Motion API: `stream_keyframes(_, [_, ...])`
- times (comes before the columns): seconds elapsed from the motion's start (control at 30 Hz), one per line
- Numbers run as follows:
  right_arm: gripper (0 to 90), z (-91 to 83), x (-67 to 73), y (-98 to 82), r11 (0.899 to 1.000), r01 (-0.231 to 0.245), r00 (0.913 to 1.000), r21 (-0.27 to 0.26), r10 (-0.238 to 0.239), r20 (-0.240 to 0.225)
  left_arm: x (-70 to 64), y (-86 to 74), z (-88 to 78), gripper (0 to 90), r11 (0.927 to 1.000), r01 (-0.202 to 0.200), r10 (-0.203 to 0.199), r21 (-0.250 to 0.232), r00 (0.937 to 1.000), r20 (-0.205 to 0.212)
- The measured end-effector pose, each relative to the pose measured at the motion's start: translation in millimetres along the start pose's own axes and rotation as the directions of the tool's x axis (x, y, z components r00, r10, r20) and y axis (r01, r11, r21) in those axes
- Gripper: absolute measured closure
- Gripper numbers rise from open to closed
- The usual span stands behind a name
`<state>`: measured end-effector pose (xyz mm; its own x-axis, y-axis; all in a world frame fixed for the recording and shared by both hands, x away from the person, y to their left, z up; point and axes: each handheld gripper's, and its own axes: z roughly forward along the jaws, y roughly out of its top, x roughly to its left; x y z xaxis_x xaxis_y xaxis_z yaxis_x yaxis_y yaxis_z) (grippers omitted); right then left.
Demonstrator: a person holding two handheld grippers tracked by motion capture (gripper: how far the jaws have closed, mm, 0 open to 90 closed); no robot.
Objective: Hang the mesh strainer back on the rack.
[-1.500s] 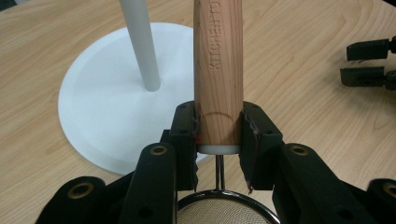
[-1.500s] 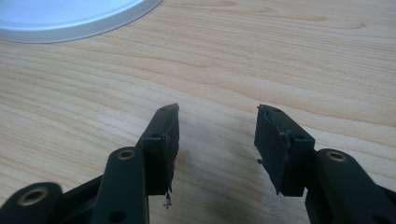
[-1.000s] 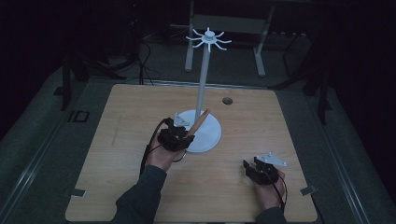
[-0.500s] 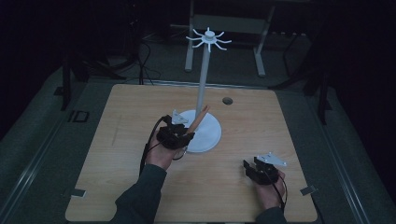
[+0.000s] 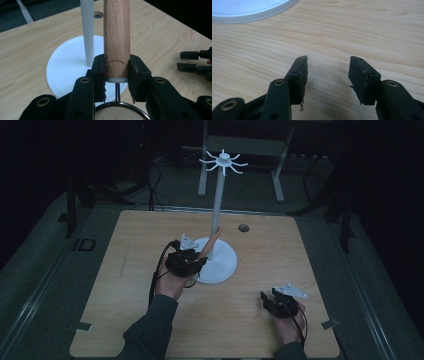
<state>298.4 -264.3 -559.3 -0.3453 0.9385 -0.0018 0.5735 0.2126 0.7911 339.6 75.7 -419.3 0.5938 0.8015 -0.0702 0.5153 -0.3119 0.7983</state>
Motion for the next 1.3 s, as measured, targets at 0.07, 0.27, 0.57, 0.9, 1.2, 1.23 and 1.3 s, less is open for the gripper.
stream_keyframes(0.07, [49.0,0.1,-0.1,0.0,1.000,0.000,1.0000,0.000,0.000,0.000,0.4,0.9,-1.2,69.4,1.0000,0.001,-0.001,-0.005,1.0000,-0.004])
stream_keyframes(0.27, [49.0,0.0,-0.2,0.0,1.000,-0.002,1.0000,-0.001,0.002,0.000,2.4,3.6,-6.3,69.4,0.9993,0.021,-0.021,-0.032,0.9997,-0.014])
stream_keyframes(0.57, [48.9,0.1,-0.2,0.0,1.000,-0.002,1.0000,0.001,0.002,0.001,4.0,9.3,-12.0,69.4,0.9978,0.032,-0.033,-0.057,0.9993,-0.017])
stream_keyframes(0.9, [48.8,0.0,-0.4,0.0,1.000,-0.004,1.0000,0.001,0.004,0.000,5.6,14.4,-18.6,69.4,0.9947,0.047,-0.050,-0.092,0.9983,-0.029])
stream_keyframes(1.2, [48.7,0.2,-0.3,0.1,1.000,-0.005,1.0000,0.001,0.005,0.001,6.9,20.8,-25.2,69.4,0.9918,0.048,-0.053,-0.118,0.9979,-0.039])
stream_keyframes(1.23, [48.8,0.2,-0.4,0.1,1.000,-0.005,1.0000,0.002,0.005,0.001,7.0,21.4,-25.7,69.4,0.9914,0.049,-0.054,-0.121,0.9977,-0.039])
stream_keyframes(1.3, [48.7,0.2,-0.5,0.2,1.000,-0.006,1.0000,0.003,0.006,0.001,7.1,22.5,-26.6,69.4,0.9905,0.051,-0.057,-0.128,0.9976,-0.040])
